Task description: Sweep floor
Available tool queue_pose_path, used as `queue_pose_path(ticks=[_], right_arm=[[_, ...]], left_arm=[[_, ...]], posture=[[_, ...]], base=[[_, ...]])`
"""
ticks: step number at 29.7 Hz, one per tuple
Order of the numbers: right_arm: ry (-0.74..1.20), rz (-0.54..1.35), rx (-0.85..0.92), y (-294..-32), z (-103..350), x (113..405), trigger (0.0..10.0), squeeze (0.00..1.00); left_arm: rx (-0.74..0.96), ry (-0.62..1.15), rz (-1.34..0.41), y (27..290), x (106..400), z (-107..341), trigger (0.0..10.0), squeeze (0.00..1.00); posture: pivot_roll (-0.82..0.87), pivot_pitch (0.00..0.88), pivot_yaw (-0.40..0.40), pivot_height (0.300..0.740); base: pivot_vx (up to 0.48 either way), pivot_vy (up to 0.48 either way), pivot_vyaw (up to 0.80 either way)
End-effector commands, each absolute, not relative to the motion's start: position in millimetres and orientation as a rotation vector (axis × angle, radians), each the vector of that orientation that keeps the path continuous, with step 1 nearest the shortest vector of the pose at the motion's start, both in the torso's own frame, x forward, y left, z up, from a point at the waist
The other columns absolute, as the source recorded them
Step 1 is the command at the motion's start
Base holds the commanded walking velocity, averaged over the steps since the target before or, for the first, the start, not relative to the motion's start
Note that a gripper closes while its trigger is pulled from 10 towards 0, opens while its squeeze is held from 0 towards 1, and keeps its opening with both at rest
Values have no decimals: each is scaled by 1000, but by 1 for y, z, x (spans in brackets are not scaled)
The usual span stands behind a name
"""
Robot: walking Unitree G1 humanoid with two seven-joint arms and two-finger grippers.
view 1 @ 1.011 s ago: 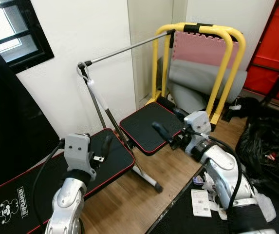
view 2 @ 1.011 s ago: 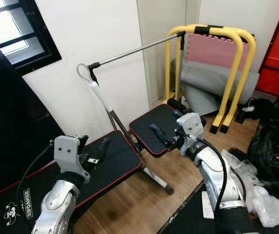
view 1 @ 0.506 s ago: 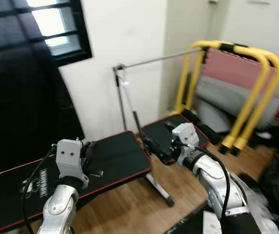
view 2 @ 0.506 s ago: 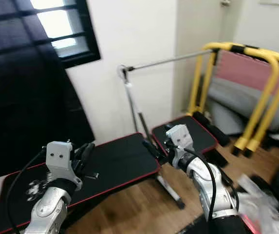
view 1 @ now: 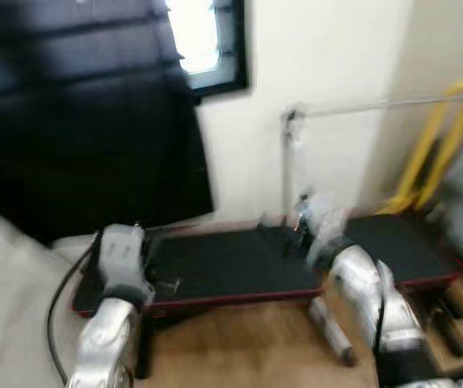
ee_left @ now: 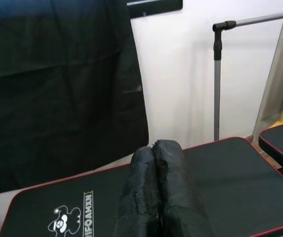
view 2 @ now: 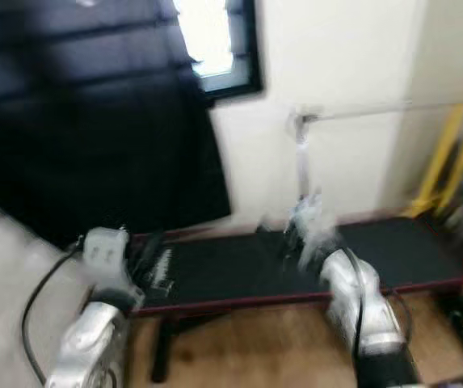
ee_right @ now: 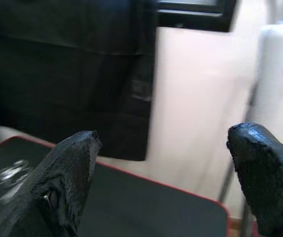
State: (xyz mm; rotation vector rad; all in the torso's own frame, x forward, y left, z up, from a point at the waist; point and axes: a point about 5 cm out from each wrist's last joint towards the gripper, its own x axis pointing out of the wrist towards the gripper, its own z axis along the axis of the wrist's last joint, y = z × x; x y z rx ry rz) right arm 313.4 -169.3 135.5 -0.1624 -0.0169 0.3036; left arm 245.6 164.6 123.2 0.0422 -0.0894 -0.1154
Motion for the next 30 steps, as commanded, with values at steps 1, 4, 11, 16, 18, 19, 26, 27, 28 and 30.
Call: queue_pose_path(ticks=[1, 4, 11, 16, 18, 19, 26, 27, 28, 30], right_arm=[[6, 279, -148, -171, 132, 315, 10000, 0], [12, 262, -156, -174, 133, 316, 10000, 0], [24, 151, -136, -183, 130, 319, 10000, 0], [46, 140, -108, -183, 128, 321, 10000, 0], [32, 144, -103, -182, 129, 321, 10000, 0], [23, 154, -105, -181, 130, 320, 10000, 0], [22, 245, -144, -169, 130, 317, 10000, 0], [28, 283, -153, -165, 128, 315, 10000, 0], [33, 327, -167, -161, 127, 314, 10000, 0], [38, 359, -184, -158, 126, 313, 10000, 0]], left_arm=[[59, -63, -110, 167, 245, 119, 10000, 0], [61, -65, -125, 166, 244, 120, 10000, 0], [56, -63, -137, 165, 242, 121, 10000, 0], [58, -61, -141, 164, 242, 121, 10000, 0], [58, -61, -143, 164, 242, 121, 10000, 0], [58, -61, -144, 164, 242, 121, 10000, 0], [41, -69, -161, 161, 240, 123, 10000, 0], [42, -67, -162, 160, 240, 123, 10000, 0], [42, -65, -162, 160, 240, 123, 10000, 0], [43, -63, -161, 160, 240, 123, 10000, 0]], posture=[[40, 0, 16, 740], [40, 0, 16, 740], [44, 0, 18, 740], [45, 0, 17, 740], [45, 0, 17, 740], [45, 0, 17, 740], [45, 0, 13, 740], [45, 0, 13, 740], [43, 0, 12, 740], [43, 0, 12, 740]], base=[[0, 0, 0], [277, 0, 0], [333, 0, 229], [332, 0, -320], [334, 0, -800], [337, 0, 0], [274, 0, 0], [0, 0, 0], [0, 0, 0], [0, 0, 0]])
